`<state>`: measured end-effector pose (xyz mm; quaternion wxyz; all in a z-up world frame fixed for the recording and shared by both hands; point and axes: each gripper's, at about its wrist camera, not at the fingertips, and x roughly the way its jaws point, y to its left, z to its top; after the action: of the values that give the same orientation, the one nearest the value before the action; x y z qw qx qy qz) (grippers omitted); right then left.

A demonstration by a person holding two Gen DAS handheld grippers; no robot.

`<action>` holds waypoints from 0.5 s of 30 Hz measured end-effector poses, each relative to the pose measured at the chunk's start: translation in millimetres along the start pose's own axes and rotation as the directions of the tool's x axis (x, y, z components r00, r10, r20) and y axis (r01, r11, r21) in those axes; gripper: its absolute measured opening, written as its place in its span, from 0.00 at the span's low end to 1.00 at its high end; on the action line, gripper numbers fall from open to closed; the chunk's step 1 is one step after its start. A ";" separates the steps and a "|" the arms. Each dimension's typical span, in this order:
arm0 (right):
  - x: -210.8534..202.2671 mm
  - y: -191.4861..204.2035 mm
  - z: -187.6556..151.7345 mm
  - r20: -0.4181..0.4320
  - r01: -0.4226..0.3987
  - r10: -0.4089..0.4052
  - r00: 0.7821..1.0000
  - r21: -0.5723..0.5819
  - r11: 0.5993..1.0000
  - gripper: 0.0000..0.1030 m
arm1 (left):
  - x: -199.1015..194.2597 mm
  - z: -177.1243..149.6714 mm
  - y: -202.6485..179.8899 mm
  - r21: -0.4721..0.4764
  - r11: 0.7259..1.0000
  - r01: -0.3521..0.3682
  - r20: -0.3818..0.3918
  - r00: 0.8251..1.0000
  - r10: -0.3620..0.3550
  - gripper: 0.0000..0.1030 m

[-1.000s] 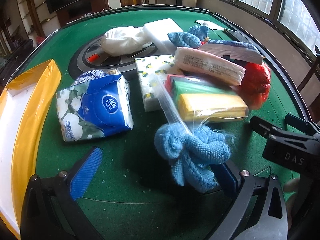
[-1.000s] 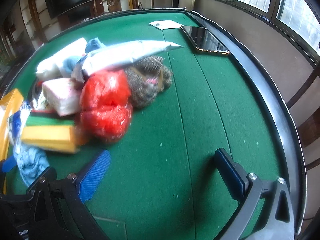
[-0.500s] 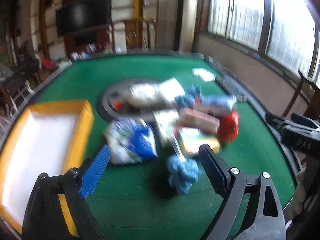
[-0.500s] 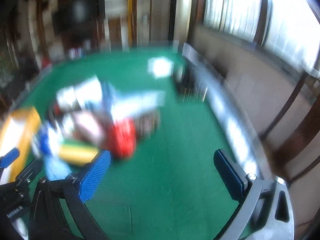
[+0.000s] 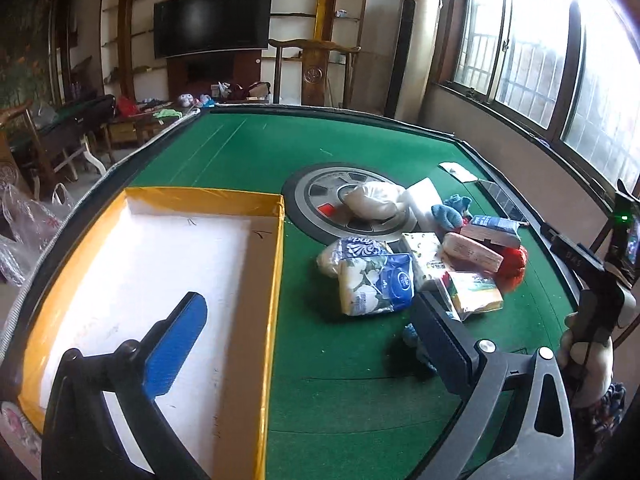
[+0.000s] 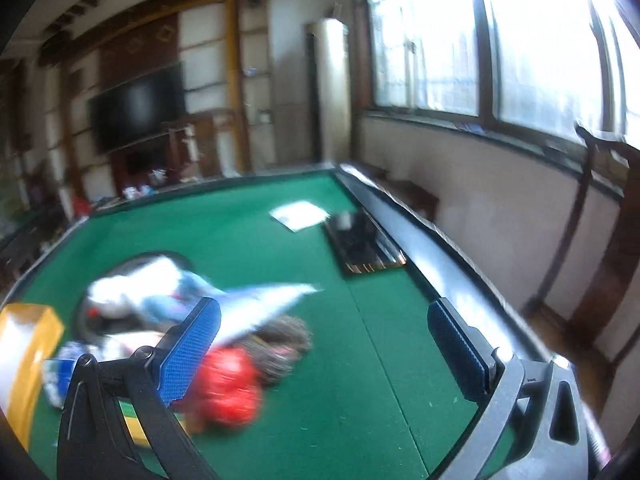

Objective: Organize soft objects
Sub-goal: 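Reach the left tool to the blue Vinda tissue pack and grasp it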

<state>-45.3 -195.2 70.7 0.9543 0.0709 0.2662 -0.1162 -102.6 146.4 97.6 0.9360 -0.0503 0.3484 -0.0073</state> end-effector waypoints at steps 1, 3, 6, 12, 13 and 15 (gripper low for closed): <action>12.1 -5.2 2.0 -0.050 -0.017 0.018 0.999 0.023 1.000 0.99 | 1.5 1.1 -1.9 0.007 1.000 0.000 0.001 1.000 0.000 0.99; 9.3 -18.2 3.1 -0.046 -0.050 0.054 0.998 0.078 0.996 0.99 | 10.3 3.8 -6.3 0.022 1.000 0.000 -0.009 1.000 0.000 0.99; 11.4 -24.2 2.5 -0.069 -0.072 0.078 0.995 0.079 0.994 0.99 | 23.6 2.2 -18.1 0.052 0.999 0.004 -0.027 1.000 -0.003 0.99; 16.5 -19.6 -4.3 -0.122 -0.115 0.122 0.985 0.062 0.991 0.99 | 51.2 15.5 -43.8 0.139 0.990 -0.023 -0.031 0.999 0.027 0.99; 17.9 -16.2 -4.6 -0.123 -0.115 0.122 0.985 0.061 0.991 0.99 | 57.0 20.1 -45.6 0.141 0.990 -0.022 -0.036 0.999 0.027 0.99; 20.7 -11.6 -2.4 -0.121 -0.115 0.122 0.985 0.061 0.992 0.99 | 67.8 29.9 -47.1 0.131 0.991 0.009 -0.041 0.999 -0.003 0.99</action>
<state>-32.2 -209.7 57.0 0.9387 0.1193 0.3174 -0.0618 -30.7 98.9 80.7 0.9300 0.0103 0.3658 -0.0339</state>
